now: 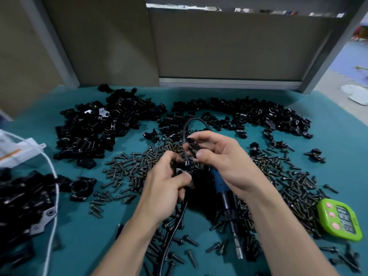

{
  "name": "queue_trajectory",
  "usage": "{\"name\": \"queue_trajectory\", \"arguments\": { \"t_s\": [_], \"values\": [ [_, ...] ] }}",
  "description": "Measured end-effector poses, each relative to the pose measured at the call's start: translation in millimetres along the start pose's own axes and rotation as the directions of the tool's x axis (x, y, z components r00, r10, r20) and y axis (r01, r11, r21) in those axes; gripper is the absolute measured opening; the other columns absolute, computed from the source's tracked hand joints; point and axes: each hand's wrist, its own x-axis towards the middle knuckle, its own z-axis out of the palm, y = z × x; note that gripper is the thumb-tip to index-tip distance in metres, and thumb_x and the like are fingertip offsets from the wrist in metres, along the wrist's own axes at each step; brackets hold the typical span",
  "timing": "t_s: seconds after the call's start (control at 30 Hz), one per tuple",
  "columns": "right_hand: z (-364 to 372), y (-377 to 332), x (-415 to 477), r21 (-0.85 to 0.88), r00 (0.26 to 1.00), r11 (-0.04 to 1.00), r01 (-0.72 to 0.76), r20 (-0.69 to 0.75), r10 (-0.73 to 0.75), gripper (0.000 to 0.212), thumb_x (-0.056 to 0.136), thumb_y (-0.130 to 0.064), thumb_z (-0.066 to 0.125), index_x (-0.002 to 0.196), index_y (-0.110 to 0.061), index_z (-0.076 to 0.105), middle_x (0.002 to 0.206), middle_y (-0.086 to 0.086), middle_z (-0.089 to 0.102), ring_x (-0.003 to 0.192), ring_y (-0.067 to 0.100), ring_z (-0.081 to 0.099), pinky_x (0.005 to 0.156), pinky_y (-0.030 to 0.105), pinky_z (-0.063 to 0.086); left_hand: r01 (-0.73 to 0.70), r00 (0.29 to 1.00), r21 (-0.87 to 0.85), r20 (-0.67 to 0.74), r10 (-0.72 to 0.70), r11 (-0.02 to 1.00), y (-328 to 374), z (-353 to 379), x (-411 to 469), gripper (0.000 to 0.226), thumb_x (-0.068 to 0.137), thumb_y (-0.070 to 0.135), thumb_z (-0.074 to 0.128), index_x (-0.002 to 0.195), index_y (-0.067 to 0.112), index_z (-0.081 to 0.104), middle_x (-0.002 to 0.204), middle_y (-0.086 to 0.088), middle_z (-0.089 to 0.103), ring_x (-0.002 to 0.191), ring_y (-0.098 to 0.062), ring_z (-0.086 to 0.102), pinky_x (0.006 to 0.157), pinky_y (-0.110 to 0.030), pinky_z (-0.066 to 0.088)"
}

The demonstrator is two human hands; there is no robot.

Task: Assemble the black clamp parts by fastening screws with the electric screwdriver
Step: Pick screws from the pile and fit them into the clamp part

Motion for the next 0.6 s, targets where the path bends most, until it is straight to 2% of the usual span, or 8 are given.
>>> {"name": "queue_trajectory", "arguments": {
  "t_s": [0.1,0.2,0.3,0.37,0.47,0.6],
  "values": [
    [1,-2,1,0.006,0.996,1.000,-0.011,0.090,0.010,0.038,0.094,0.013,0.060,0.115,-0.015,0.073,0.114,0.010,0.077,0.105,0.022,0.071,0.093,0.032,0.056,-0.018,0.997,-0.018,0.077,0.019,1.000,-2,-5,1,0.016,0.090,0.039,0.064,0.106,0.037,0.066,0.087,-0.005,0.076,0.060,-0.021,0.061,0.067,-0.046,0.054],
    [-1,-2,2,0.038,0.990,0.998,-0.049,0.134,0.043,0.037,0.094,0.018,0.055,0.115,-0.007,0.071,0.117,0.021,0.073,0.093,0.027,0.066,0.090,0.042,0.056,-0.025,0.992,-0.109,0.118,0.038,0.994,-5,-11,4,0.012,0.097,0.035,0.062,0.109,0.035,0.064,0.094,-0.012,0.077,0.063,-0.025,0.059,0.058,-0.031,0.050],
    [-4,-1,3,0.033,0.980,0.998,-0.062,0.190,0.055,0.034,0.093,0.019,0.056,0.117,-0.001,0.070,0.113,0.021,0.073,0.082,0.027,0.066,0.081,0.037,0.058,-0.015,0.996,-0.210,0.079,0.032,0.978,-4,-15,5,0.018,0.098,0.027,0.061,0.114,0.036,0.059,0.092,-0.015,0.076,0.072,-0.034,0.062,0.052,-0.024,0.048],
    [-5,1,4,0.036,0.980,0.997,-0.064,0.190,0.056,0.032,0.094,0.015,0.059,0.118,-0.003,0.071,0.111,0.015,0.076,0.086,0.023,0.069,0.082,0.035,0.058,-0.010,0.998,-0.223,0.066,0.026,0.975,-3,-14,5,0.017,0.097,0.029,0.063,0.110,0.038,0.059,0.094,-0.014,0.077,0.073,-0.036,0.064,0.050,-0.022,0.048],
    [-7,2,5,0.067,0.982,0.996,-0.060,0.182,0.047,0.031,0.093,0.009,0.065,0.118,-0.008,0.073,0.110,0.013,0.077,0.092,0.021,0.071,0.084,0.031,0.058,0.002,0.999,-0.180,0.043,0.006,0.984,-2,-9,5,0.010,0.096,0.034,0.065,0.102,0.036,0.058,0.093,-0.013,0.077,0.058,-0.024,0.065,0.047,-0.022,0.044],
    [-7,1,5,-0.035,0.986,0.999,0.023,0.164,-0.017,0.036,0.084,0.014,0.072,0.109,-0.011,0.078,0.107,0.009,0.079,0.100,0.023,0.075,0.086,0.028,0.058,-0.035,0.999,-0.159,-0.036,0.030,0.987,-2,-6,4,0.017,0.108,0.017,0.056,0.096,0.027,0.061,0.074,-0.004,0.071,0.053,-0.020,0.063,0.048,-0.024,0.043]
  ]
}}
